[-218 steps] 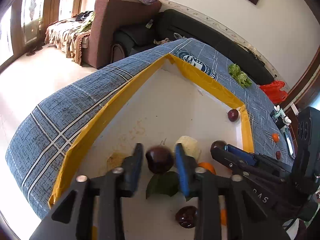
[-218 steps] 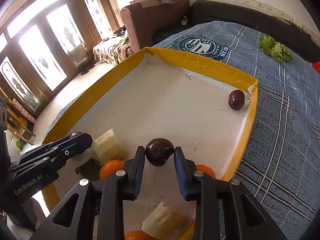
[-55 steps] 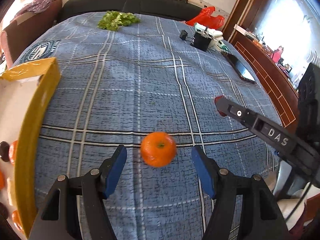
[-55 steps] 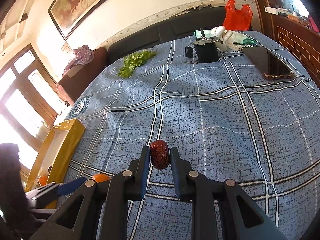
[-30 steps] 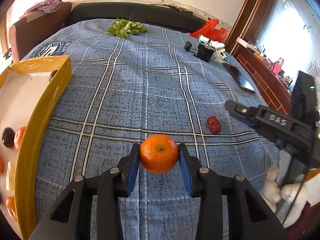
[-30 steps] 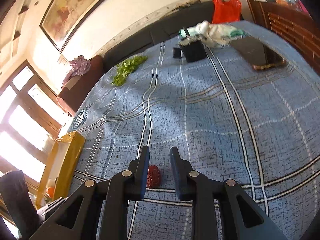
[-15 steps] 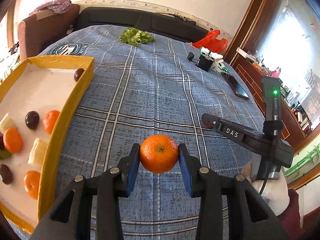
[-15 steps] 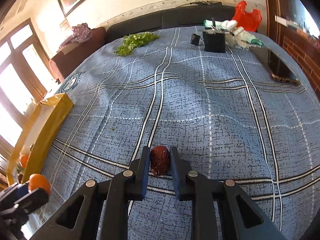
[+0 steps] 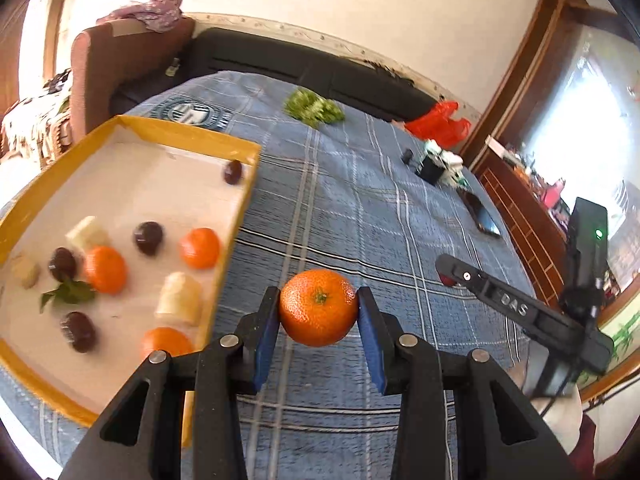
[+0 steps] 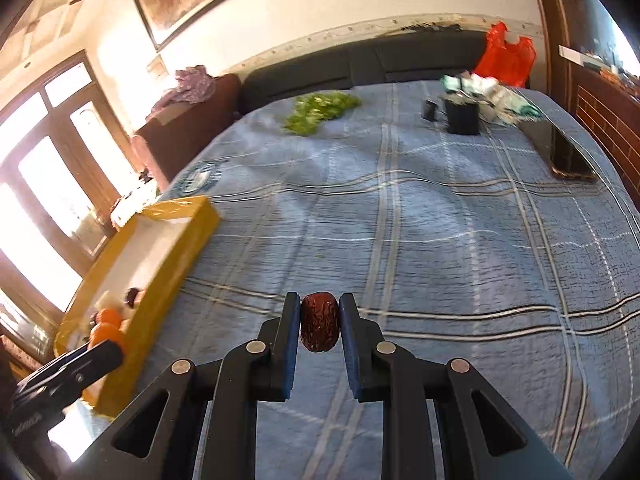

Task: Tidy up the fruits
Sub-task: 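Carry the mandarin and red date over the tray with both grippers, then open both grippers to drop the mandarin and date into the tray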

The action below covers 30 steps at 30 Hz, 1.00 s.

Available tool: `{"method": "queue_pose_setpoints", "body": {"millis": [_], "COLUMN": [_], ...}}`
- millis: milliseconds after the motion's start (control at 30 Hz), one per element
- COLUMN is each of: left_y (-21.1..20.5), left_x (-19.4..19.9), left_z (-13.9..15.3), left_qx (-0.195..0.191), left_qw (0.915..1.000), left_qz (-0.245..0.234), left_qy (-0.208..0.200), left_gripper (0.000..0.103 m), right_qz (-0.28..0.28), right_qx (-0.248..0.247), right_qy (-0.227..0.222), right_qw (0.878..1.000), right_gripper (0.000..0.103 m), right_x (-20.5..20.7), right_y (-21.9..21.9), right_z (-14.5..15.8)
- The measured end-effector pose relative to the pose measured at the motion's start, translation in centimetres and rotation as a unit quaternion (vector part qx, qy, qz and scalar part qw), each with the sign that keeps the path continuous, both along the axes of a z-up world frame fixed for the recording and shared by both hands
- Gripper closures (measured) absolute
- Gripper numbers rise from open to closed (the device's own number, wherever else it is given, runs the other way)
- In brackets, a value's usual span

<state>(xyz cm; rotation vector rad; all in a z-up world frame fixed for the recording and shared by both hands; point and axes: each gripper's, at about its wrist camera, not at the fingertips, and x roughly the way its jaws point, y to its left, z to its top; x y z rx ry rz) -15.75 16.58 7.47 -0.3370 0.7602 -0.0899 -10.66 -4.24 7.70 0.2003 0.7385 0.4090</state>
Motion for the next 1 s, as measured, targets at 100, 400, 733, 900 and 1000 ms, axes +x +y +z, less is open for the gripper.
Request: {"method": "queue_pose_setpoints", "body": {"millis": [100, 400, 733, 900, 1000], "left_y": [2.1, 10.9, 16.8, 17.5, 17.5], "left_x": [-1.1, -3.7, -5.5, -5.6, -5.4], "left_z": [0.5, 1.0, -0.5, -1.1, -1.5], "left_qx": [-0.002, 0.009, 0.03, 0.052, 0.061], "left_qw": [0.9997, 0.9906, 0.977, 0.974, 0.973], "left_qz": [0.023, 0.137, 0.211, 0.219, 0.22], "left_qy": [-0.006, -0.009, 0.012, 0.024, 0.034], "left_gripper": [0.066, 0.066, 0.066, 0.066, 0.066], "right_qz": [0.02, 0.104, 0.204, 0.229, 0.236], "right_qx": [-0.001, 0.0, -0.016, -0.043, -0.059], "right_qy": [-0.009, -0.012, 0.003, 0.003, 0.002], "right_qw": [1.0, 0.994, 0.979, 0.972, 0.97], "right_gripper": [0.081, 0.08, 0.08, 0.08, 0.08], "right_x": [-1.2, -3.8, -6.4, -6.8, -6.5], "right_y": [2.0, 10.4, 20.0, 23.4, 24.6], "right_z": [1.0, 2.2, 1.0, 0.0, -0.4]}}
